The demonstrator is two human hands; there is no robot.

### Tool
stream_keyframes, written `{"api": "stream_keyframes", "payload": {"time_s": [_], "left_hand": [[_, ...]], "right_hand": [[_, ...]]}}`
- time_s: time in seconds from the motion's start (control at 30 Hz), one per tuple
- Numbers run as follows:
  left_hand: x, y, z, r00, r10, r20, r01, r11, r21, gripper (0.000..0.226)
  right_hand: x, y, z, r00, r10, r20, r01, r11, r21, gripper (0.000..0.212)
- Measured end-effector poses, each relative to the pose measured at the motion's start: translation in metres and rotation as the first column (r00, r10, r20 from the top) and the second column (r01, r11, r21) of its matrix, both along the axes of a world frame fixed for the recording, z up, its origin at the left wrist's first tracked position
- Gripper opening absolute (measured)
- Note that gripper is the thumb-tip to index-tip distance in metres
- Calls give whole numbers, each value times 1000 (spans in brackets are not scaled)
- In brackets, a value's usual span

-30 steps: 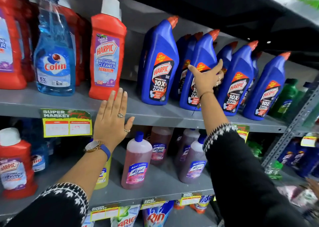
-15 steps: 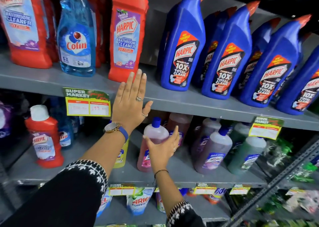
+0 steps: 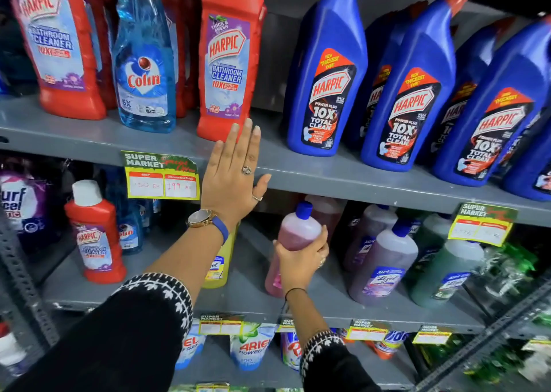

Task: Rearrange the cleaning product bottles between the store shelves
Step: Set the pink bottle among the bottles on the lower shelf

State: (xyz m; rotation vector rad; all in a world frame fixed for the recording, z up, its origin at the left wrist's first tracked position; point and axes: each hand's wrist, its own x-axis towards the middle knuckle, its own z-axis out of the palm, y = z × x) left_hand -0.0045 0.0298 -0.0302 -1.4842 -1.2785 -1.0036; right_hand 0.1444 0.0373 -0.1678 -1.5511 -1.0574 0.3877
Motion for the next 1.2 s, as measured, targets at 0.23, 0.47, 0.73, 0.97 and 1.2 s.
{"api": "stream_keyframes", "payload": {"time_s": [0.23, 0.47, 0.73, 0.97, 1.2], "left_hand": [[0, 0, 0, 999, 43, -9, -43, 999, -11, 71], [0, -2, 2, 999, 29, 18, -29, 999, -35, 72], [4, -17, 10, 995, 97, 33, -87, 972, -220, 73], [-28, -54, 20, 998, 59, 18, -52, 964, -260, 70], [-165, -79, 35, 998, 68, 1, -65, 967, -246, 73]], "right_hand": [[59, 16, 4, 997, -81, 19, 81, 997, 5, 114], [68, 24, -9, 998, -42, 47, 43, 999, -19, 115], [73, 12, -19, 998, 17, 55, -18, 1000, 9, 123], [39, -56, -53, 994, 64, 90, -55, 994, -96, 124], [-140, -128, -93, 853, 432, 292, -419, 901, -109, 148]]}}
